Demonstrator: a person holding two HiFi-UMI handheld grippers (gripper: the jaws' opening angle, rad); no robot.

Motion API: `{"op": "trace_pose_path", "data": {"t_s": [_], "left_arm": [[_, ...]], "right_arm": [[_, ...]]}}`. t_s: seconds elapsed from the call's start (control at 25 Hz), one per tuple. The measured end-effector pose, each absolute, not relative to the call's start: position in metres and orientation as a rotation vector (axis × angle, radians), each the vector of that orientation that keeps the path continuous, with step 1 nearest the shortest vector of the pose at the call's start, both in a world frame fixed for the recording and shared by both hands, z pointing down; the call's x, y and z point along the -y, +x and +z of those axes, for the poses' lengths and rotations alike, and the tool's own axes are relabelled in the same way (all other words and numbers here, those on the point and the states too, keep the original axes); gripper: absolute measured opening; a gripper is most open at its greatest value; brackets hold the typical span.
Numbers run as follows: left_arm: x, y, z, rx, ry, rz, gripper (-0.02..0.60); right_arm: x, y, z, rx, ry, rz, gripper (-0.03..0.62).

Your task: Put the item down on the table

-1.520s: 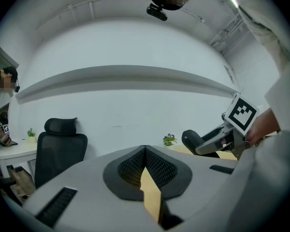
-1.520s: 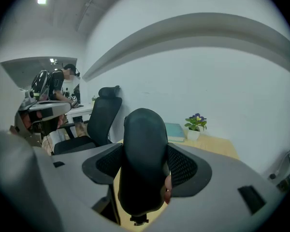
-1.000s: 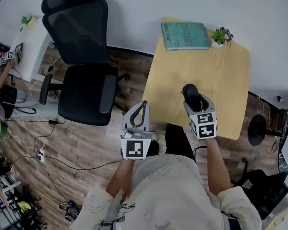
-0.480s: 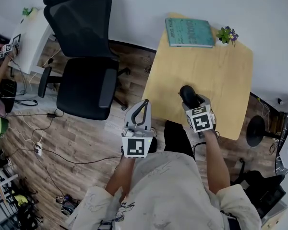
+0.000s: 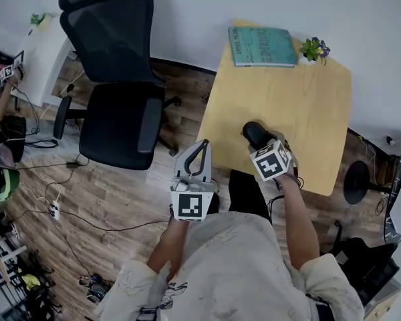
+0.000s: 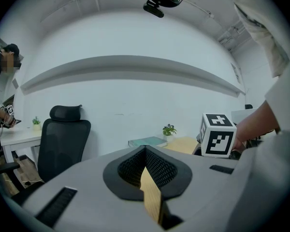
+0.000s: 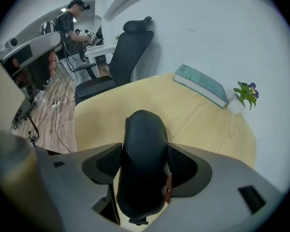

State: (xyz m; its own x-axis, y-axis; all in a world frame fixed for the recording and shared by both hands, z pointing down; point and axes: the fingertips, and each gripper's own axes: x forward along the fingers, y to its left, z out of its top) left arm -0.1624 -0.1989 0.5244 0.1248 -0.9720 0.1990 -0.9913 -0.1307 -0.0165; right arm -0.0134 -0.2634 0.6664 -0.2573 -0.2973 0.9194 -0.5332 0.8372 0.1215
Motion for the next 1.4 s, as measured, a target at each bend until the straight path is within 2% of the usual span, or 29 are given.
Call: {"op": "trace_pose_path", "data": {"t_s": [1.04, 1.4], "left_arm": [[0.198, -0.154, 0.518, 1.949, 2.311, 0.261, 0.006], [0.200, -0.144, 0.506, 1.922, 2.406, 0.233, 0.006]], "right_arm": [[0.255, -0.008, 0.651, 1.929, 0.604, 0.235, 0.333], [0.250, 0.005, 0.630, 1.995, 0.748, 0.243, 0.333]]}}
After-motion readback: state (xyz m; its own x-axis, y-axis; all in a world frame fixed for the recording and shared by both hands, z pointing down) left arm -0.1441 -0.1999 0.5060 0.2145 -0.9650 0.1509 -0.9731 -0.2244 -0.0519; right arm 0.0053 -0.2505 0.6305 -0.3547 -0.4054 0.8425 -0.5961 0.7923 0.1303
